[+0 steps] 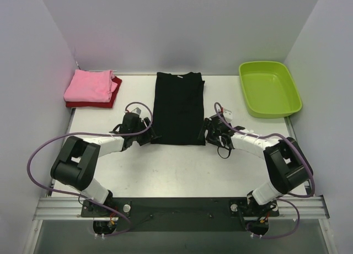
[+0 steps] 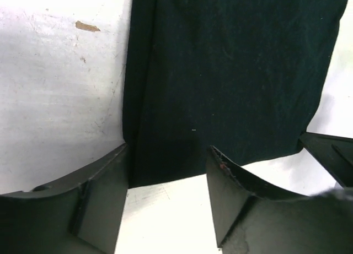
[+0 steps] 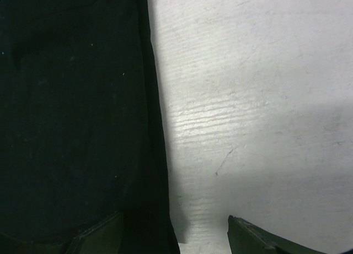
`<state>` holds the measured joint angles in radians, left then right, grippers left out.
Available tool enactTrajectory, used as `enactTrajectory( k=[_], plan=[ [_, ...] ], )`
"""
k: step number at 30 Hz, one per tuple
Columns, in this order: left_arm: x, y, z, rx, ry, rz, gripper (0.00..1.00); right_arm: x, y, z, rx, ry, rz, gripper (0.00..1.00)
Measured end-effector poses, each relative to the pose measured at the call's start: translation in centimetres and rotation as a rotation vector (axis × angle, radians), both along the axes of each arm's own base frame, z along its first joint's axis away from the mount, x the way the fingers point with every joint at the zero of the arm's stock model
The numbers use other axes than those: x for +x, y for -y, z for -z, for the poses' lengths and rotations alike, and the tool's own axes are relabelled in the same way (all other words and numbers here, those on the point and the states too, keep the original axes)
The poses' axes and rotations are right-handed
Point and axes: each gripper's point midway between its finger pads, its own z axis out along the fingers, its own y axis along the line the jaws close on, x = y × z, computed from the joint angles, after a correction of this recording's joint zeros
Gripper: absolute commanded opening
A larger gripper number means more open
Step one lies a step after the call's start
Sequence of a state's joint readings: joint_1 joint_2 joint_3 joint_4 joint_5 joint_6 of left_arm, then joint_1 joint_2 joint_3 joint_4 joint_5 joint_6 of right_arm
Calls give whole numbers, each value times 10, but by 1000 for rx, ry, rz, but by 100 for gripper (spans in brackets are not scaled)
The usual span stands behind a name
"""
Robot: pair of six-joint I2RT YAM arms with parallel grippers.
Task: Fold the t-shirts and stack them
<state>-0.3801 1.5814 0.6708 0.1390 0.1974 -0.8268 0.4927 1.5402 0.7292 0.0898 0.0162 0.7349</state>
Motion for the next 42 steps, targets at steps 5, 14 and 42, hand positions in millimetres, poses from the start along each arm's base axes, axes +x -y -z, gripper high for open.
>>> enactTrajectory(
  k=[5, 14, 42],
  plan=[
    [2, 3, 5, -10, -2, 5, 45, 4, -11, -1, 39, 15, -9, 75],
    [2, 6, 15, -22, -21, 15, 1, 2, -31, -2, 68, 22, -44, 73],
    [-79, 22, 14, -53, 3, 101, 0, -58, -42, 6, 2, -15, -129, 0]
  ],
)
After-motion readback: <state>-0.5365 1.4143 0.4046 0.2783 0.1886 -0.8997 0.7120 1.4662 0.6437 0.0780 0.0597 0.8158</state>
